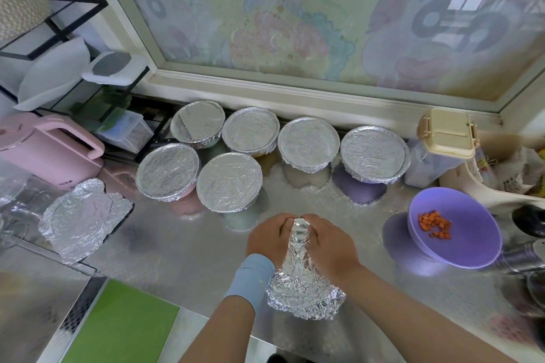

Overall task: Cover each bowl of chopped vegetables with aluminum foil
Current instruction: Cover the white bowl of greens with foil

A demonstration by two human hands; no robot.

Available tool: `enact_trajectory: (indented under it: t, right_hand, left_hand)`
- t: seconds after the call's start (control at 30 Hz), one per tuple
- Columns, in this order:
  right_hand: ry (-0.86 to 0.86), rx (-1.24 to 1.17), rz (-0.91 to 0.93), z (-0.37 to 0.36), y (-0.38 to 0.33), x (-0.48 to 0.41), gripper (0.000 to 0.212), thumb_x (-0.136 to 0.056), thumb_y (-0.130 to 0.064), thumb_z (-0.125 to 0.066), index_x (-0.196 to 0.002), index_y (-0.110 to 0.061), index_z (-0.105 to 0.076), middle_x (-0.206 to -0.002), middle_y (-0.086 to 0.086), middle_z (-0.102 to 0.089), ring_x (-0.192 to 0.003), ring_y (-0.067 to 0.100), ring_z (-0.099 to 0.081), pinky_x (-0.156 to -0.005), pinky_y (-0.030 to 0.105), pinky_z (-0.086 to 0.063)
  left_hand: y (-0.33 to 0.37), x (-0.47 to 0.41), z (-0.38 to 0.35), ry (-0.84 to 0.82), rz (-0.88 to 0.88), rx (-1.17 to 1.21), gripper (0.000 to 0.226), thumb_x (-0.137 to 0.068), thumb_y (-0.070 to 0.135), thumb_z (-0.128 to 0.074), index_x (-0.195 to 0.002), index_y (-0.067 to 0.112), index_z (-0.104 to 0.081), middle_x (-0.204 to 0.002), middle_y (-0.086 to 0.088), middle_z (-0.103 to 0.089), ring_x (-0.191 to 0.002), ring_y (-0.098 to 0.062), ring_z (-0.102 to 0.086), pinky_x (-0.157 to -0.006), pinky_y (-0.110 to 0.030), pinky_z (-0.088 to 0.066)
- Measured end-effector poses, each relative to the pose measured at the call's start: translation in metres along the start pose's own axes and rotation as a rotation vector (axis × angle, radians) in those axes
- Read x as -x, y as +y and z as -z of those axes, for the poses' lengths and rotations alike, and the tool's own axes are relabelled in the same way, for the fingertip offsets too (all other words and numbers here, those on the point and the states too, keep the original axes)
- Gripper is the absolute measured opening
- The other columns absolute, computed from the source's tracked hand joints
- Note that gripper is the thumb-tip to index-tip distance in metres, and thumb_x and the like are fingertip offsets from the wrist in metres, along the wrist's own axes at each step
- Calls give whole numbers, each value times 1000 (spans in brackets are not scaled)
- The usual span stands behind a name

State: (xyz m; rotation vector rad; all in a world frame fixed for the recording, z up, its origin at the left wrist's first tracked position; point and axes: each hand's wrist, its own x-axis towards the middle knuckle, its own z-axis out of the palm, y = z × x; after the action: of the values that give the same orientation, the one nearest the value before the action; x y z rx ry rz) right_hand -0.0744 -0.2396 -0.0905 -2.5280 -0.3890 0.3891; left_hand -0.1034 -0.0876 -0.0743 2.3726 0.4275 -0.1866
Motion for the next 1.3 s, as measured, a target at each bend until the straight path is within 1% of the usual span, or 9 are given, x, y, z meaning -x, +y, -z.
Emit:
enact_trajectory:
  t: [0.17,0.23,0.3,0.47,0.63,0.87,1.03,1.17,1.3]
  right_hand:
    - [-24,44,92,5,-1,-4,37,-101,-27,-32,-133,-34,-50,-121,-6,-61,-108,18,-58,-92,35,-45]
    - [17,171,157,7,-1,-6,46,-97,-35,-25,-134,-28,-52,-131,-4,-57,-118,20,-54,-100,37,-41]
    - [108,252,134,10,-3,-4,50,-93,-36,-25,-129,-23,-57,-130,1,-59,-116,24,-57,-97,41,-44]
    - [30,239,49,2,-7,14,48,-98,-32,-23,-142,-27,-43,-136,-4,-51,-117,23,-55,-94,41,-45]
    - [18,52,10,1,-2,14,39,-105,-29,-29,-140,-30,-44,-137,-10,-51,-119,20,-51,-98,37,-43]
    - [44,58,56,0,1,9,37,-103,-30,-27,-130,-30,-52,-124,-9,-60,-108,21,-57,-91,37,-46]
    - [70,177,195,8,6,-9,52,-96,-39,-22,-132,-24,-55,-131,-2,-57,-122,21,-51,-103,38,-36]
    - [134,205,127,16,7,-5,50,-93,-33,-24,-128,-21,-58,-131,0,-58,-116,24,-57,-96,41,-44]
    - [69,173,110,9,9,9,48,-99,-31,-23,-139,-24,-48,-137,-5,-53,-120,21,-54,-98,38,-43]
  left_hand:
    - [0,7,-3,47,58,-3,29,-102,41,-36,-113,41,-63,-105,20,-67,-92,-6,-60,-81,-25,-47]
    - [1,9,-3,52,68,-47,30,-102,40,-34,-113,39,-62,-105,18,-67,-93,-8,-60,-82,-27,-48]
    - [2,8,2,59,50,-144,30,-102,38,-35,-109,34,-64,-106,14,-66,-96,-13,-61,-85,-30,-50]
    - [1,2,1,-10,-66,14,34,-102,36,-42,-133,33,-58,-134,15,-58,-121,-8,-53,-103,-24,-40]
    - [1,0,-5,-45,-52,29,29,-102,37,-43,-118,34,-67,-117,15,-67,-105,-8,-60,-89,-21,-44]
    - [3,-1,-5,-41,26,26,29,-102,41,-43,-112,33,-68,-110,15,-69,-99,-12,-61,-88,-28,-48]
    - [4,14,-14,134,139,122,27,-102,36,-41,-109,33,-66,-105,17,-68,-93,-10,-59,-82,-25,-46]
    - [3,20,-15,194,175,56,29,-102,28,-39,-117,30,-64,-117,12,-66,-105,-13,-58,-87,-23,-42]
    - [4,9,-8,80,-10,103,45,-98,13,-41,-136,32,-54,-139,14,-53,-129,-8,-45,-105,-19,-32]
